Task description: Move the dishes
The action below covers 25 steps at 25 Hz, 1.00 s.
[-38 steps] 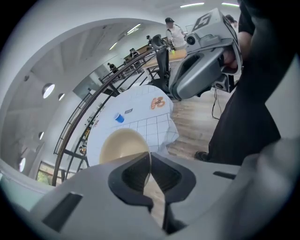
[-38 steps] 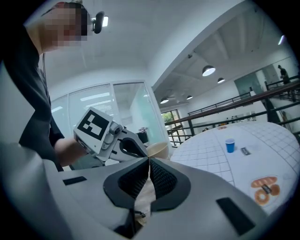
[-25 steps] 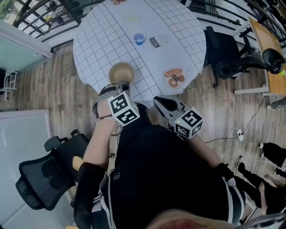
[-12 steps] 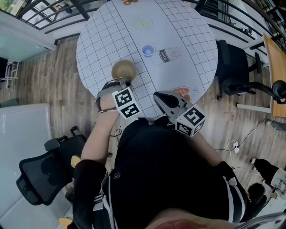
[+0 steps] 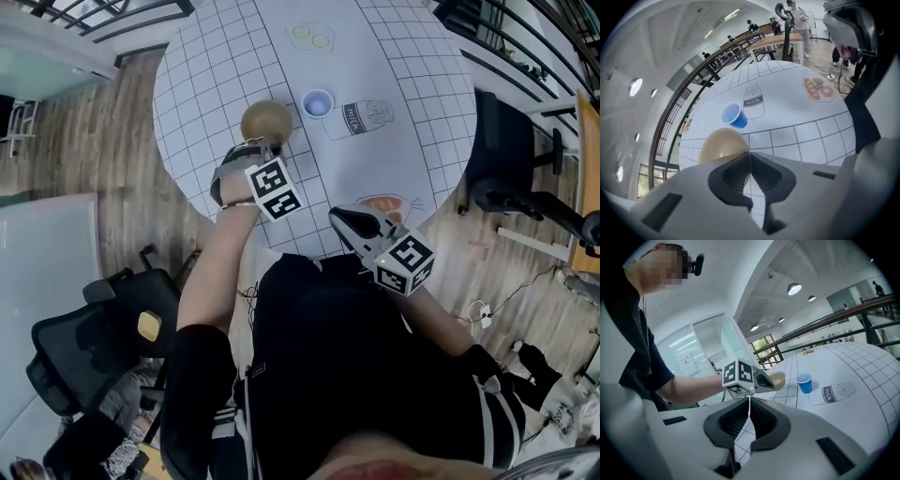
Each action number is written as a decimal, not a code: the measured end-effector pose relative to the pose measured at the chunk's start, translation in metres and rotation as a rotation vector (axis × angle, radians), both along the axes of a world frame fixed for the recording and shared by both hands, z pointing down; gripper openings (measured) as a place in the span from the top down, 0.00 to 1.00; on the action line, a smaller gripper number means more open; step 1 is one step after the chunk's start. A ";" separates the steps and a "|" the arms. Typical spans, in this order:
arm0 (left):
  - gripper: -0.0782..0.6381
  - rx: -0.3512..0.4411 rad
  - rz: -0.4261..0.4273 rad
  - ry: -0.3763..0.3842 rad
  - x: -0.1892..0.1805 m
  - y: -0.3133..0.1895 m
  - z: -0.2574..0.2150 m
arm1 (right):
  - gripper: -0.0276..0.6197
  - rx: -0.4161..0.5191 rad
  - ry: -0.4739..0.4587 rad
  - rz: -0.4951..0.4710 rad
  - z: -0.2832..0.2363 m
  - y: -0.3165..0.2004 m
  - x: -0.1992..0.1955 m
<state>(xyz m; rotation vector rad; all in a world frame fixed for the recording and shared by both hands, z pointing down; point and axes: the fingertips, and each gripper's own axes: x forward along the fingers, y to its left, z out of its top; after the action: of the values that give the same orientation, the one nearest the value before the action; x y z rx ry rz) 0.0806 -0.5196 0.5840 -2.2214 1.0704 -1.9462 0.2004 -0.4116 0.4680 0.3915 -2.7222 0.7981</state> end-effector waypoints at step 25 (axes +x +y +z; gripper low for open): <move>0.87 -0.033 0.119 -0.001 0.003 -0.041 0.064 | 0.92 -0.075 0.054 0.085 0.029 0.022 0.001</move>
<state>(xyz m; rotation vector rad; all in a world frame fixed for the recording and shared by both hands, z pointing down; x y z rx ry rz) 0.0838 -0.5605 0.6480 -2.2434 0.8901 -1.9297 0.2015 -0.3892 0.4973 0.5074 -2.6321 0.8957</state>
